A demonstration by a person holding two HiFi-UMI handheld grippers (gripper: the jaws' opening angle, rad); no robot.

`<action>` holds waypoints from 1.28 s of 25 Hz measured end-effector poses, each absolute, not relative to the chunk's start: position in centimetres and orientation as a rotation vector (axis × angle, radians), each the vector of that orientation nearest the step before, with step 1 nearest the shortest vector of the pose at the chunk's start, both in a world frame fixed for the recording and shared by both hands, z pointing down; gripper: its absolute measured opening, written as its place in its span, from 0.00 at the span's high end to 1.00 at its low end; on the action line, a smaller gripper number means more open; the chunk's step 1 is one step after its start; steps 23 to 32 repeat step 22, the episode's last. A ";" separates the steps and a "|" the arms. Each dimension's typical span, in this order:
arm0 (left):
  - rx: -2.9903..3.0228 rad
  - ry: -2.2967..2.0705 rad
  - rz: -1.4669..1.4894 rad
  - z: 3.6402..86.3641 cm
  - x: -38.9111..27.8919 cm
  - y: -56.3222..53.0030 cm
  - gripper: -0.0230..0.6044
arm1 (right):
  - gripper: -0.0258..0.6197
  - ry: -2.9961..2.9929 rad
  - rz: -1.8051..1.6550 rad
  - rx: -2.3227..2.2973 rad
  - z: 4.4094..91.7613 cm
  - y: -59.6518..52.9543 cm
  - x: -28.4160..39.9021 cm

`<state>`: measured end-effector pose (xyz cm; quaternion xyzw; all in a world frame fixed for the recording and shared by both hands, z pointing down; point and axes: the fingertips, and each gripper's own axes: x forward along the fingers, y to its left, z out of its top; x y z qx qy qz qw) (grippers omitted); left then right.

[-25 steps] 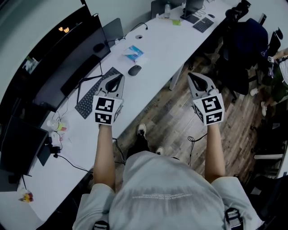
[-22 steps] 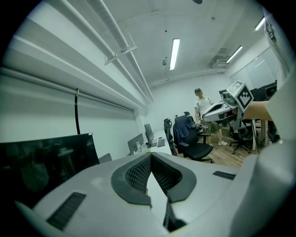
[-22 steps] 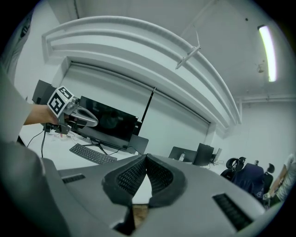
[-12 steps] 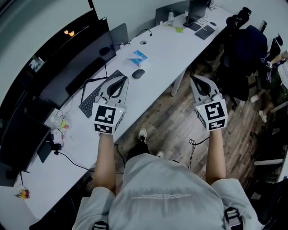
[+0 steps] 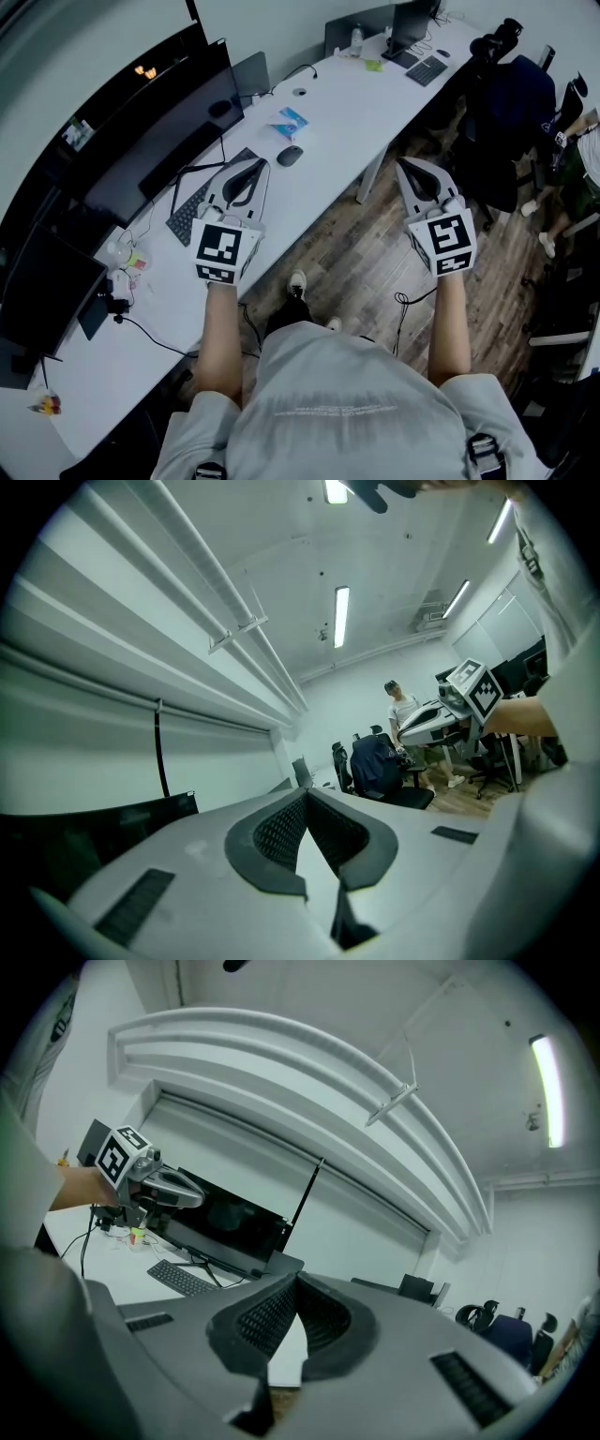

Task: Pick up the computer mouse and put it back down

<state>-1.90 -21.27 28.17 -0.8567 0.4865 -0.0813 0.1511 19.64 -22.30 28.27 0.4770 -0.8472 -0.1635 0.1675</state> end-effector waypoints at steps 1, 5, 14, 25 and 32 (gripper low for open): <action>-2.460 1.395 -0.238 28.3 -1.9 -21.3 0.94 | 0.96 -2.410 -0.465 1.358 28.3 -22.3 19.6; -2.467 1.398 -0.247 28.7 -2.0 -21.3 0.94 | 0.96 -2.405 -0.462 1.357 28.5 -22.2 19.4; -2.467 1.397 -0.245 28.5 -1.7 -21.2 0.94 | 0.96 -2.400 -0.459 1.360 28.7 -22.1 19.8; -2.473 1.400 -0.252 29.0 -1.3 -21.3 0.94 | 0.96 -2.401 -0.455 1.356 29.0 -22.3 20.2; -2.473 1.400 -0.252 29.0 -1.3 -21.3 0.94 | 0.96 -2.401 -0.455 1.356 29.0 -22.3 20.2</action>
